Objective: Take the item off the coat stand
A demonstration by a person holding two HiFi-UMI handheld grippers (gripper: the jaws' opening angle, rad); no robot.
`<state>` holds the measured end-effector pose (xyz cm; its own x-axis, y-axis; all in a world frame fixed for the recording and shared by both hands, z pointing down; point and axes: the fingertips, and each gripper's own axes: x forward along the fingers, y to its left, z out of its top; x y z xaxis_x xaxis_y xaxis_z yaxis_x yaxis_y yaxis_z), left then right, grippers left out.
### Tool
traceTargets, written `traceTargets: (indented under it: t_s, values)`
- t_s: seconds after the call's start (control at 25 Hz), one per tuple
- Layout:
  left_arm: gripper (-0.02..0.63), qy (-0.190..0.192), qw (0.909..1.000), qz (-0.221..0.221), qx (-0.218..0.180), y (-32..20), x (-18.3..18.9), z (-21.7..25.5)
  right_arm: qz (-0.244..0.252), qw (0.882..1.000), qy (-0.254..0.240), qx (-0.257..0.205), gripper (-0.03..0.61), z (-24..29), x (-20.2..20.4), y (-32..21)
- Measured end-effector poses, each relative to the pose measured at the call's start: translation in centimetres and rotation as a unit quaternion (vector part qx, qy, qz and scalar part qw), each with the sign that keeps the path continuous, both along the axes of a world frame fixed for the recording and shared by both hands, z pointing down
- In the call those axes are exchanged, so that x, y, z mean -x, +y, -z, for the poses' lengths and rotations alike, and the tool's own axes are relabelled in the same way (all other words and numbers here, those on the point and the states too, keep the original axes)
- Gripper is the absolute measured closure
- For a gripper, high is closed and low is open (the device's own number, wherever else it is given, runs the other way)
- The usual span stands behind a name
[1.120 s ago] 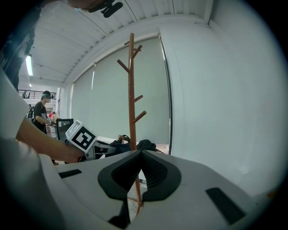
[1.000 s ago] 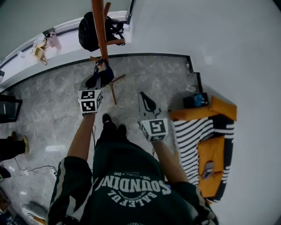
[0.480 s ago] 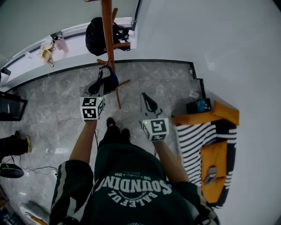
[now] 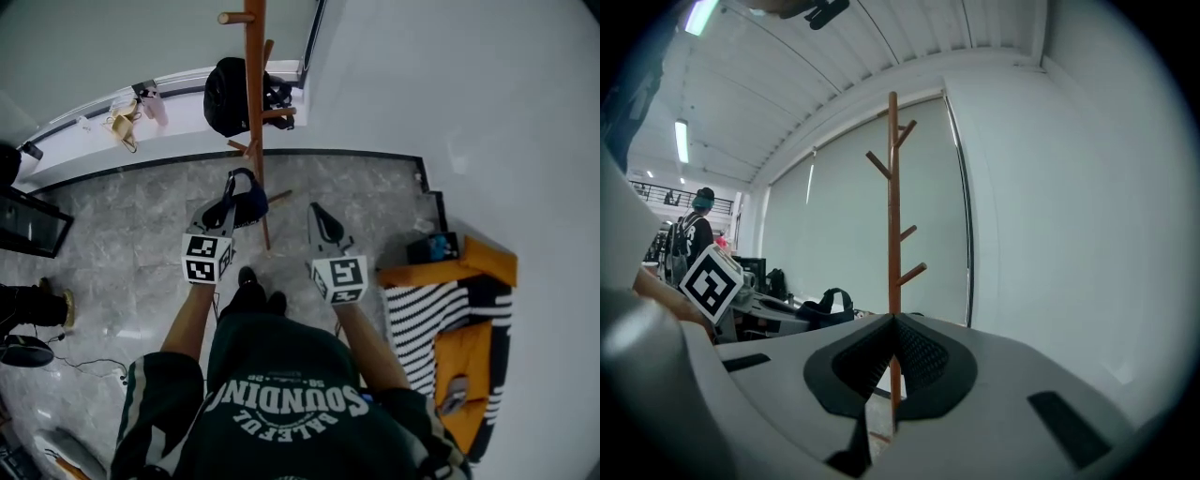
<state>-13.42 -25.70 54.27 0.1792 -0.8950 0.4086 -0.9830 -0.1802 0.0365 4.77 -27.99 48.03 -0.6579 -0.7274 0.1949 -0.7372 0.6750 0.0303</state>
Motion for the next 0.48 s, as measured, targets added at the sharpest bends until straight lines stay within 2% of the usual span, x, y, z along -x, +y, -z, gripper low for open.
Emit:
traceTargets:
  t_s: [0.32,0.48]
  values:
    - [0.586,-0.009,0.9998,-0.001,-0.016,2.9,0.9,2.2,0.004,1.000,-0.013,-0.021,0.580,1.6,0.0,-0.2]
    - [0.586,-0.011,0.9996,0.003,-0.026,3.9,1.4,3.4,0.003,1.000,-0.015,-0.015,0.580,1.8,-0.5,-0.2]
